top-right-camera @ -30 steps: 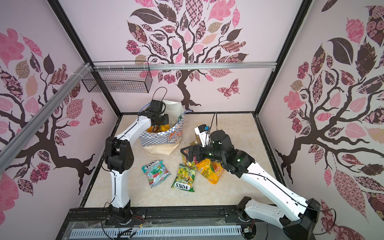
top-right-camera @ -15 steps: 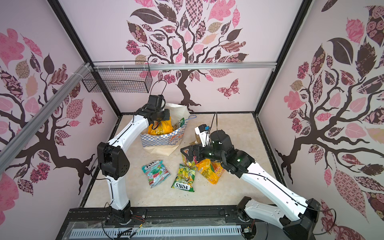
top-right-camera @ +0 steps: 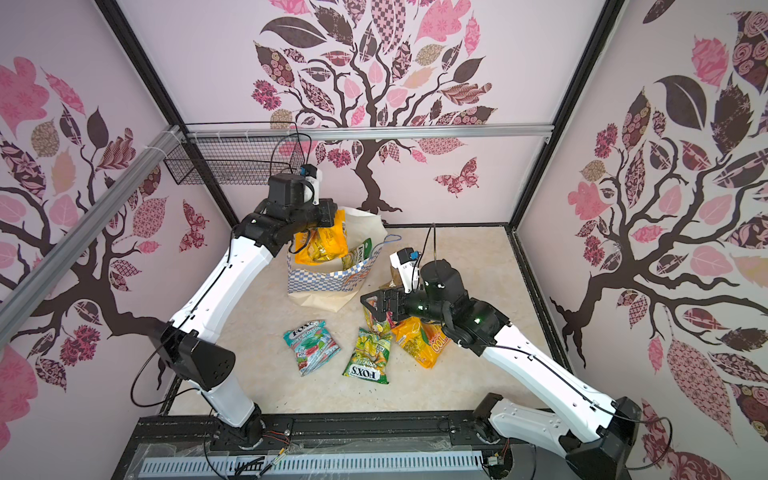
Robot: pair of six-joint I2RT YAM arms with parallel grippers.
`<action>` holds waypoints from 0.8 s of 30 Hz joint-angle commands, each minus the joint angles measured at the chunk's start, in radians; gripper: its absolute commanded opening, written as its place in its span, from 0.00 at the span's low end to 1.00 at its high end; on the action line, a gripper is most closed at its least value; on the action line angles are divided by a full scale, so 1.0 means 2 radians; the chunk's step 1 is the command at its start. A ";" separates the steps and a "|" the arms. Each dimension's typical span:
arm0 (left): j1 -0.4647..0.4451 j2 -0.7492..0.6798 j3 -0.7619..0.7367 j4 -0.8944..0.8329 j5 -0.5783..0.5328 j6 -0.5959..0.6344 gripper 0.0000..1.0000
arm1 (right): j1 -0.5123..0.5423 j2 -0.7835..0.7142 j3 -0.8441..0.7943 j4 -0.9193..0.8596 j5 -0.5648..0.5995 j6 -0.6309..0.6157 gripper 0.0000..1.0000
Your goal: Take the snacks out of the paper bag
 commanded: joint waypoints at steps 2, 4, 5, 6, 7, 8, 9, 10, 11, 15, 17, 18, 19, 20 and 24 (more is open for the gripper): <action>0.001 -0.043 0.021 0.061 0.047 -0.031 0.00 | -0.001 -0.011 -0.004 0.011 -0.006 0.006 1.00; 0.001 -0.054 0.009 0.072 0.048 -0.038 0.00 | -0.002 -0.011 -0.003 0.013 -0.008 0.007 1.00; 0.001 -0.057 0.004 0.074 0.041 -0.040 0.00 | -0.001 -0.011 -0.002 0.013 -0.008 0.008 1.00; 0.004 -0.057 0.001 0.070 0.039 -0.048 0.00 | -0.002 -0.011 -0.002 0.013 -0.009 0.009 1.00; 0.006 -0.059 0.000 0.070 0.052 -0.057 0.00 | -0.002 -0.012 -0.002 0.013 -0.009 0.010 1.00; 0.006 -0.064 -0.019 0.077 0.065 -0.063 0.00 | -0.001 -0.012 -0.002 0.013 -0.010 0.010 0.99; 0.006 -0.071 -0.027 0.089 0.075 -0.071 0.00 | -0.002 -0.014 -0.004 0.012 -0.008 0.010 1.00; 0.006 -0.078 -0.029 0.096 0.087 -0.078 0.00 | -0.002 -0.016 -0.006 0.012 -0.006 0.010 1.00; 0.006 -0.081 -0.025 0.097 0.097 -0.082 0.00 | -0.001 -0.016 -0.008 0.012 -0.005 0.010 1.00; 0.006 -0.091 0.013 0.098 0.145 -0.106 0.00 | -0.002 -0.013 -0.004 0.011 -0.004 0.009 1.00; 0.006 -0.099 0.015 0.105 0.156 -0.120 0.00 | -0.002 -0.010 -0.001 0.009 -0.002 0.009 1.00; 0.006 -0.101 0.015 0.099 0.152 -0.118 0.00 | -0.002 -0.008 0.002 0.008 0.000 0.009 1.00; 0.006 -0.101 0.013 0.088 0.137 -0.110 0.00 | -0.001 -0.005 0.003 0.008 0.004 0.010 1.00; 0.006 -0.101 0.007 0.075 0.121 -0.104 0.00 | -0.002 -0.003 0.005 0.008 0.009 0.011 1.00; 0.028 -0.113 -0.084 0.136 0.161 -0.157 0.00 | -0.002 0.003 0.007 0.000 0.025 0.009 1.00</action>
